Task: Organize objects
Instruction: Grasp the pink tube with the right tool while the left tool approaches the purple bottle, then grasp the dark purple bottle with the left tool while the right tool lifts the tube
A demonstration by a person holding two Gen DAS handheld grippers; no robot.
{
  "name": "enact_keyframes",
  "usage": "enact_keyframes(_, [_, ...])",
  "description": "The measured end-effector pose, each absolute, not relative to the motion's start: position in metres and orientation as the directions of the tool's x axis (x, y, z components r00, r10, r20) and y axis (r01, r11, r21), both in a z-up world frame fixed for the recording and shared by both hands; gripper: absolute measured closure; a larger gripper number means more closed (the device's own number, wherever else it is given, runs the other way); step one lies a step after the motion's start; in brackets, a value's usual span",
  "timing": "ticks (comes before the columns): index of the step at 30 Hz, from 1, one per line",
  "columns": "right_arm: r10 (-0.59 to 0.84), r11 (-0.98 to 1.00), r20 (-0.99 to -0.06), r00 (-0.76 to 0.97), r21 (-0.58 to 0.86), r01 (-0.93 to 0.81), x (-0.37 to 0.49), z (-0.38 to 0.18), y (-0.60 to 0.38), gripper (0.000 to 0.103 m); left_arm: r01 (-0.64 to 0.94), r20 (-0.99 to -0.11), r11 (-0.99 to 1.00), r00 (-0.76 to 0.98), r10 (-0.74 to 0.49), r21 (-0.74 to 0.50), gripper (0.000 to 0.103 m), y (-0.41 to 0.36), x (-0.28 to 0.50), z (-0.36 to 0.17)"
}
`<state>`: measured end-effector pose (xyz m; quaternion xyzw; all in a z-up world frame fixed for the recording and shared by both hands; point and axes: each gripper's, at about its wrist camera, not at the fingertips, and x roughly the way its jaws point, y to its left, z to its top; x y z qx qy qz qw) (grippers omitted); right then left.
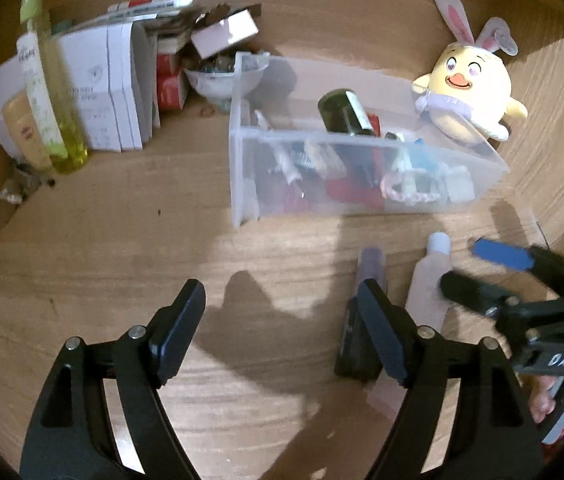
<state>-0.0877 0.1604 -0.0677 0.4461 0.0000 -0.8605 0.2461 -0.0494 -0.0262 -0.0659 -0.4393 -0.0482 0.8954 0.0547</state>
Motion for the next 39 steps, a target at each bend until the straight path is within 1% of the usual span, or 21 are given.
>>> enact_keyframes(2, [-0.454, -0.863, -0.778, -0.434, 0.265, 0.429, -0.088, -0.076, 0.156, 0.019, -0.056, -0.785, -0.987, -0.601, 0.151, -0.147, 0.023, -0.028, -0.047, -0.068])
enact_keyframes(4, [-0.442, -0.869, -0.775, -0.451, 0.247, 0.428, -0.086, -0.075, 0.152, 0.018, -0.053, -0.783, -0.987, -0.603, 0.152, -0.151, 0.018, -0.030, -0.043, -0.069])
enact_keyframes(7, [-0.445, -0.864, -0.775, -0.448, 0.240, 0.442, -0.084, -0.076, 0.145, 0.018, -0.044, -0.782, -0.988, -0.607, 0.143, -0.147, 0.017, -0.030, -0.041, -0.070])
enact_keyframes(9, [-0.435, -0.870, -0.773, -0.462, 0.229, 0.436, -0.084, -0.075, 0.144, 0.018, -0.049, -0.783, -0.984, -0.599, 0.165, -0.170, 0.017, -0.032, -0.039, -0.072])
enact_keyframes(12, [-0.393, -0.893, -0.776, -0.493, 0.194, 0.407, -0.086, -0.076, 0.143, 0.020, -0.050, -0.787, -0.981, -0.590, 0.179, -0.185, 0.017, -0.036, -0.039, -0.073])
enact_keyframes(13, [-0.391, -0.894, -0.776, -0.494, 0.194, 0.404, -0.086, -0.076, 0.145, 0.022, -0.045, -0.788, -0.982, -0.591, 0.173, -0.181, 0.017, -0.037, -0.039, -0.073])
enact_keyframes(15, [-0.391, -0.890, -0.775, -0.496, 0.181, 0.418, -0.086, -0.076, 0.144, 0.036, -0.032, -0.788, -0.982, -0.592, 0.170, -0.188, 0.017, -0.042, -0.040, -0.072])
enact_keyframes(16, [-0.392, -0.887, -0.776, -0.494, 0.175, 0.428, -0.086, -0.076, 0.143, 0.040, -0.026, -0.787, -0.980, -0.591, 0.175, -0.198, 0.017, -0.045, -0.041, -0.072])
enact_keyframes(17, [-0.390, -0.884, -0.777, -0.494, 0.166, 0.436, -0.086, -0.077, 0.142, 0.048, -0.020, -0.787, -0.978, -0.590, 0.180, -0.209, 0.017, -0.048, -0.041, -0.071])
enact_keyframes(18, [-0.383, -0.883, -0.779, -0.497, 0.151, 0.444, -0.085, -0.077, 0.140, 0.052, -0.015, -0.786, -0.976, -0.590, 0.185, -0.219, 0.017, -0.049, -0.042, -0.071])
enact_keyframes(21, [-0.381, -0.879, -0.777, -0.501, 0.137, 0.456, -0.085, -0.078, 0.140, 0.058, -0.025, -0.785, -0.974, -0.588, 0.195, -0.224, 0.017, -0.047, -0.041, -0.070])
enact_keyframes(25, [-0.396, -0.875, -0.773, -0.495, 0.155, 0.458, -0.087, -0.078, 0.146, 0.066, -0.075, -0.785, -0.976, -0.583, 0.211, -0.207, 0.017, -0.031, -0.038, -0.067])
enact_keyframes(27, [-0.400, -0.875, -0.773, -0.493, 0.160, 0.458, -0.088, -0.079, 0.149, 0.073, -0.107, -0.784, -0.975, -0.581, 0.219, -0.194, 0.017, -0.021, -0.037, -0.066])
enact_keyframes(30, [-0.402, -0.874, -0.769, -0.497, 0.161, 0.458, -0.087, -0.078, 0.151, 0.079, -0.142, -0.785, -0.974, -0.577, 0.225, -0.175, 0.017, -0.008, -0.037, -0.067])
enact_keyframes(34, [-0.411, -0.873, -0.756, -0.510, 0.166, 0.458, -0.087, -0.075, 0.154, 0.081, -0.159, -0.794, -0.974, -0.566, 0.223, -0.160, 0.018, 0.005, -0.042, -0.071])
enact_keyframes(35, [-0.410, -0.875, -0.753, -0.514, 0.165, 0.456, -0.087, -0.074, 0.156, 0.081, -0.166, -0.795, -0.973, -0.562, 0.226, -0.160, 0.020, 0.007, -0.044, -0.072])
enact_keyframes(37, [-0.411, -0.877, -0.747, -0.523, 0.169, 0.449, -0.087, -0.072, 0.159, 0.082, -0.175, -0.798, -0.973, -0.560, 0.224, -0.151, 0.028, 0.013, -0.045, -0.074])
enact_keyframes(39, [-0.412, -0.881, -0.739, -0.533, 0.175, 0.439, -0.088, -0.070, 0.165, 0.082, -0.196, -0.803, -0.969, -0.549, 0.234, -0.148, 0.034, 0.018, -0.047, -0.076])
